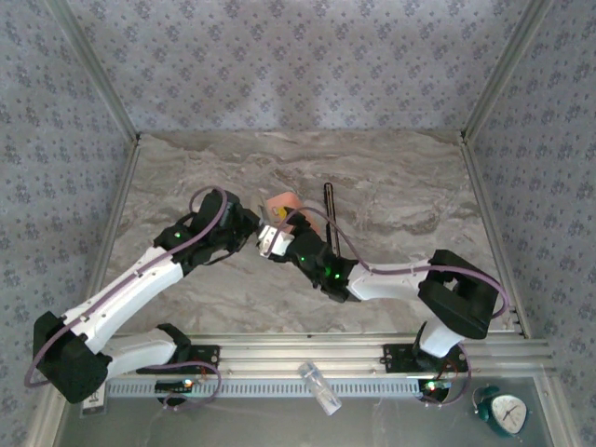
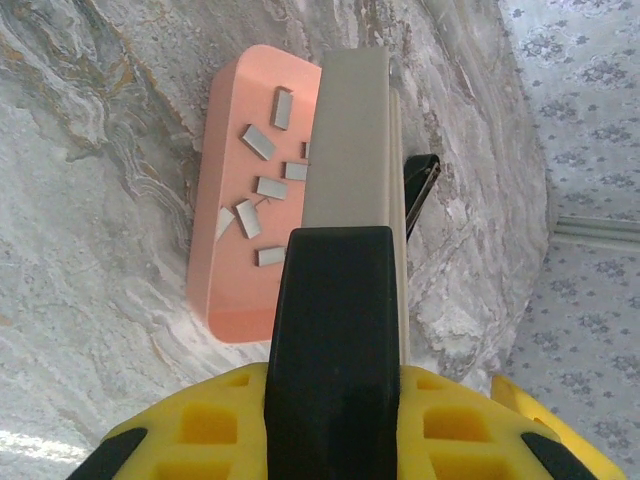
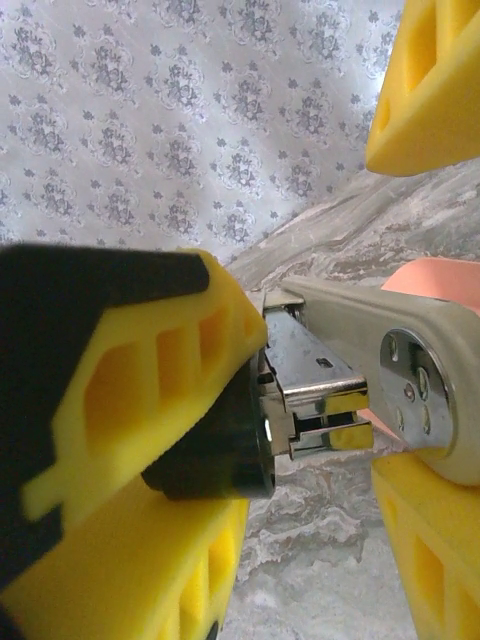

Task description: Load the staples into the stapler

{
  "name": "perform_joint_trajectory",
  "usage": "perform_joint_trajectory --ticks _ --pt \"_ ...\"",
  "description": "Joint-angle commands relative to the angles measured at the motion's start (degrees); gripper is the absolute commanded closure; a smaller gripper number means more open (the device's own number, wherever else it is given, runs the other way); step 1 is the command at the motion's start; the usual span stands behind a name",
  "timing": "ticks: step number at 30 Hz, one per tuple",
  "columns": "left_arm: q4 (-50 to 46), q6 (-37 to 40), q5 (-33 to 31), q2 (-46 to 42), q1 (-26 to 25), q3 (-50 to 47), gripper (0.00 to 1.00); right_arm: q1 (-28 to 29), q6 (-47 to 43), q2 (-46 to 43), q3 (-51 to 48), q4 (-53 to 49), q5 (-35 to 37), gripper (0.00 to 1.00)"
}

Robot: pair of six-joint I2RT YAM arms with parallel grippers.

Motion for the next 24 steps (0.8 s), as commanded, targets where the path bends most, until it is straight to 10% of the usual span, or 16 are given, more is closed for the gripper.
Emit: perform_joint_trajectory --ticks 1,17,24 --pt "4.5 -3.7 1.4 -1.9 -0.1 0.4 1.0 -0.9 -1.6 1.2 0.7 2.9 -0.9 0.26" --pt "4.8 -5.3 1.8 -2.6 0.5 -1.2 1.0 -2.2 -4.5 1.8 1.3 2.2 -1.9 0.6" --pt "4.2 -5.3 1.4 -3.5 1.0 -3.0 0.77 -2.0 -3.2 -0.9 -0.9 -0.1 -2.3 0.78"
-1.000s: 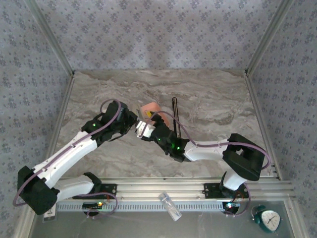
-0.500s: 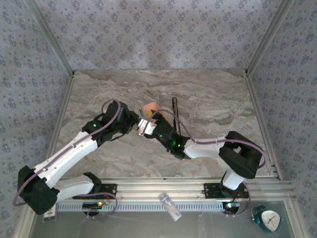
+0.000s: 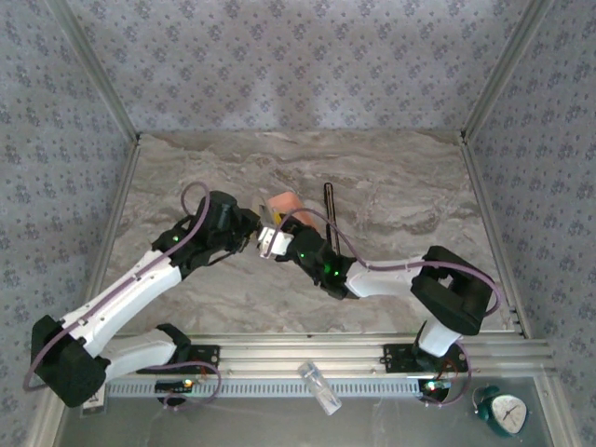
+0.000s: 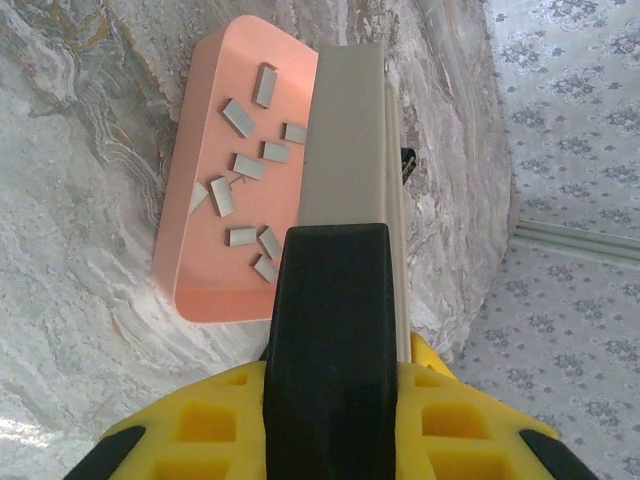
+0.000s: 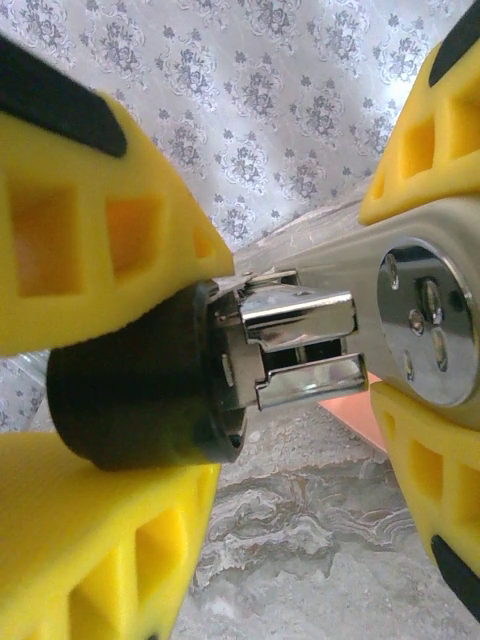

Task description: Load the staples into the stapler

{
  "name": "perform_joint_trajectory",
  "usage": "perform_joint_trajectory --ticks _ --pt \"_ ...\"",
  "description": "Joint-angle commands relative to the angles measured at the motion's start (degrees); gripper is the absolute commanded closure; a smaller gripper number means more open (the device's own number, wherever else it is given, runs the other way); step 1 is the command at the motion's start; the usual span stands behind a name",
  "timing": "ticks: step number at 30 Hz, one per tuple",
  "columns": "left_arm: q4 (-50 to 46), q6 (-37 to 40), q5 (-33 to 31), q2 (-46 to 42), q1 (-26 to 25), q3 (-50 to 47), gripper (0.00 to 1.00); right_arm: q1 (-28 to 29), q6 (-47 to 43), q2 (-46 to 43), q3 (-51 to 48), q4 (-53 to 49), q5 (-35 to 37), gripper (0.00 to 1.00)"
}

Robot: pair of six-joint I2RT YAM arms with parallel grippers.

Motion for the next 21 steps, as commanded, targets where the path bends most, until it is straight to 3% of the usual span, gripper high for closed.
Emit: perform_joint_trajectory --ticks 1,6,15,21 --pt "1.4 0.5 -0.6 -1.9 0.6 -0.9 0.74 -0.3 1.6 -3.0 -0.8 -0.9 0.1 0.79" --pt "1.4 0.5 -0.6 -2.0 0.9 -1.8 0.57 -0.4 2.5 -3.7 -1.2 -3.1 -0.3 0.88" --pt "0.1 1.3 -1.2 -2.7 1.5 -2.1 0.29 -0.9 5.0 -4.5 -1.1 -6.0 -1.8 0.95" --pt "-2.1 5.6 -3.8 -4.7 3.5 -2.1 0.18 -2.0 7.2 -6.9 -1.3 -9.9 -5.2 0.98"
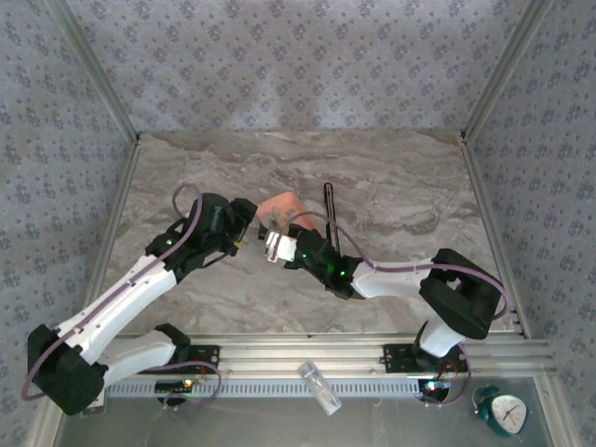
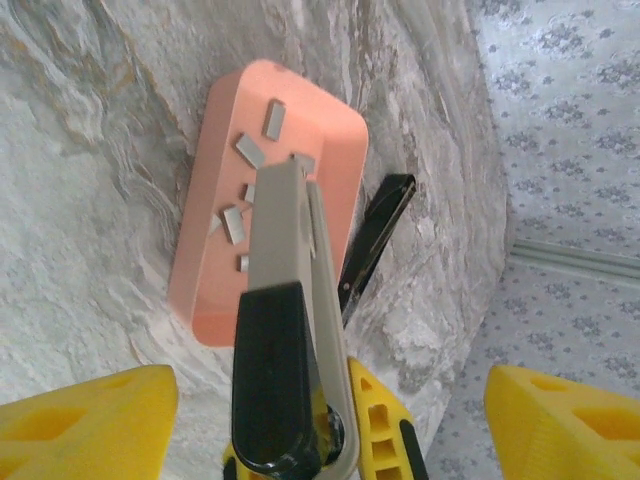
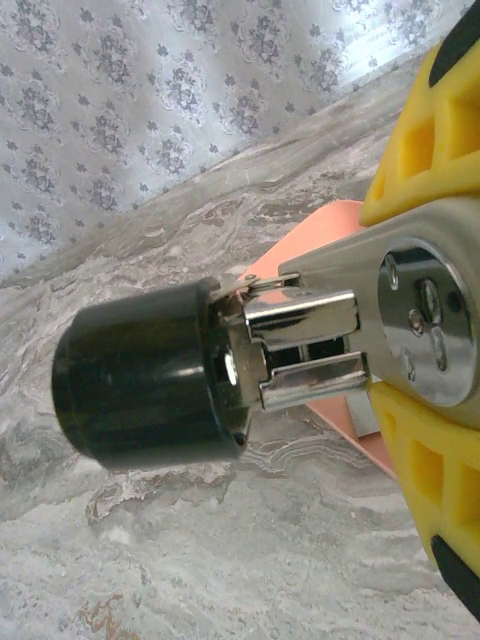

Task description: Load the staples into the stapler

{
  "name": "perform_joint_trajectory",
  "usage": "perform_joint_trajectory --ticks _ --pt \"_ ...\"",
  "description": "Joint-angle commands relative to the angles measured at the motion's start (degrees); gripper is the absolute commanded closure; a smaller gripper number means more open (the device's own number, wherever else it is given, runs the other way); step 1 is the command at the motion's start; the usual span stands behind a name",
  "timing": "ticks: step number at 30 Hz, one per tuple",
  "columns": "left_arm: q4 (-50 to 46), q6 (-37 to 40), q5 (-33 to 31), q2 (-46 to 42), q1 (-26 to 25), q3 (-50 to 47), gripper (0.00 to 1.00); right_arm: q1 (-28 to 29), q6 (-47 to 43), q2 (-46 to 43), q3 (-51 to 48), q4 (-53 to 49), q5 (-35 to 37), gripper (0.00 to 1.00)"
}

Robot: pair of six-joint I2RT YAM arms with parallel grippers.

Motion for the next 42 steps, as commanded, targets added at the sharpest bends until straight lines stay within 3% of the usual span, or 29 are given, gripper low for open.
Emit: perform_joint_trajectory --ticks 1,7,15,22,27,30,34,42 --pt "-2.2 4.6 -3.1 -2.2 1.2 -0.3 0.18 -1.0 3.1 -4.4 0.5 0.8 -2.9 0.98" --pt "-0.5 19.8 -7.6 -5.3 2.1 -1.4 0.18 -3.6 6.5 -9.2 0.6 -6.3 -11.0 0.99" --pt "9.7 53.0 -4.0 -11.0 2.2 -6.3 0.2 -9.8 8.5 -14.4 1.2 -17.3 -25.6 1.0" --pt "9.9 83.6 12.0 -10.5 2.5 -6.3 0.24 -13.5 7.6 -16.9 3.9 -25.0 -34.6 1.0" --pt "-1.7 109.9 29.2 -7.2 2.5 -1.3 0.33 -14.5 5.7 -18.0 6.2 -31.1 -38.8 1.0" --pt "-8.8 120.6 33.2 -4.8 2.5 2.3 0.33 -14.6 5.2 -18.5 7.3 -33.5 -40.6 1.0" --pt "-11.4 127.0 34.8 -2.4 2.2 5.1 0.33 -14.7 5.8 -18.9 8.3 -34.7 -42.7 1.0" --pt "-6.2 128.4 34.9 2.0 -0.7 6.3 0.34 -14.3 7.7 -19.0 9.6 -34.4 -44.9 1.0"
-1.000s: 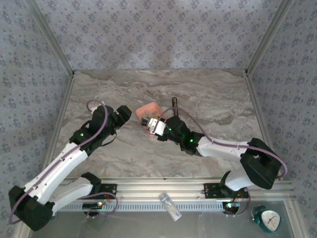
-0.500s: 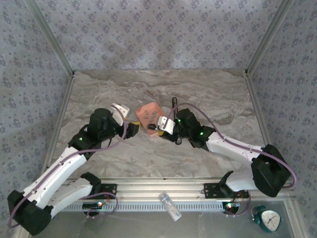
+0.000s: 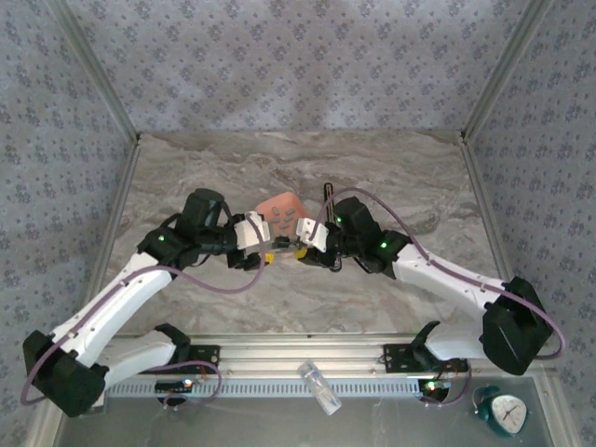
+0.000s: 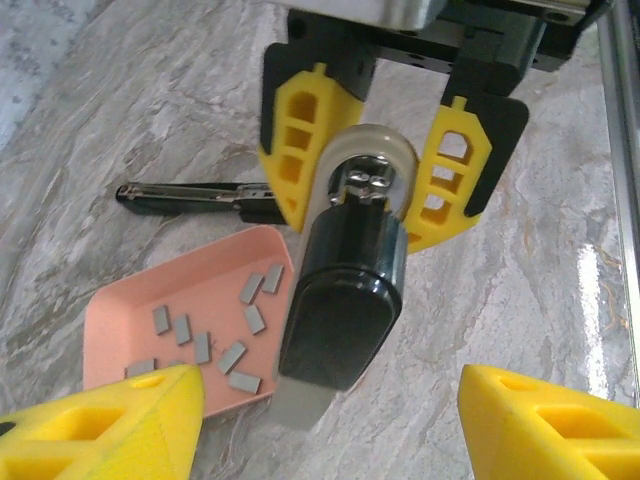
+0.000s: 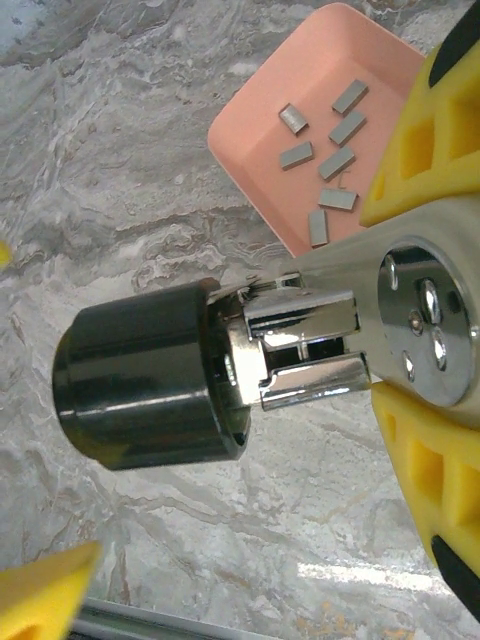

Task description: Load the staples into the stapler

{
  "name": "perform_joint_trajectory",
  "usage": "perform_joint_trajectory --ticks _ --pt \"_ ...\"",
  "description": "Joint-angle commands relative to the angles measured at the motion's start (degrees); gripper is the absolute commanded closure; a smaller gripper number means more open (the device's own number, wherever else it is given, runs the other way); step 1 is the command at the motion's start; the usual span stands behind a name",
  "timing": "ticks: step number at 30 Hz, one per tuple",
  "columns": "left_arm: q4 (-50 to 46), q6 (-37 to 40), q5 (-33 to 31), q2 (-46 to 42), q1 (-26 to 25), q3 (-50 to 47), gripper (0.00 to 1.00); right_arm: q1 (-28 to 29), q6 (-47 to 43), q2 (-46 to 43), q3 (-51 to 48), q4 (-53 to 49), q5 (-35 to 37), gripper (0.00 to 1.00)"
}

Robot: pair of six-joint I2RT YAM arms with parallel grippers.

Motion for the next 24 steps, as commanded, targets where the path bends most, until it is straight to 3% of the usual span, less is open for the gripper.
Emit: perform_joint_trajectory --ticks 1,11,17,22,24 --pt "1.3 4.0 2.4 1.8 -1.7 2.1 0.34 0.1 1.9 -2.0 3.1 2.4 -3.3 1.0" --pt "6.4 4.1 0.8 3.7 -2.5 2.1 0.43 0.0 3.1 -2.0 3.5 3.0 -5.1 1.0" --pt "6.4 4.2 3.7 5.2 -2.6 2.7 0.47 0.0 4.0 -1.9 3.5 4.2 -5.5 1.0" --pt "4.8 5.1 4.5 5.9 -2.6 3.7 0.56 0.0 4.1 -2.0 3.7 4.3 -5.4 1.0" --pt "4.2 5.2 4.4 6.1 -2.6 4.2 0.65 0.0 4.2 -2.0 3.7 4.5 -5.4 1.0"
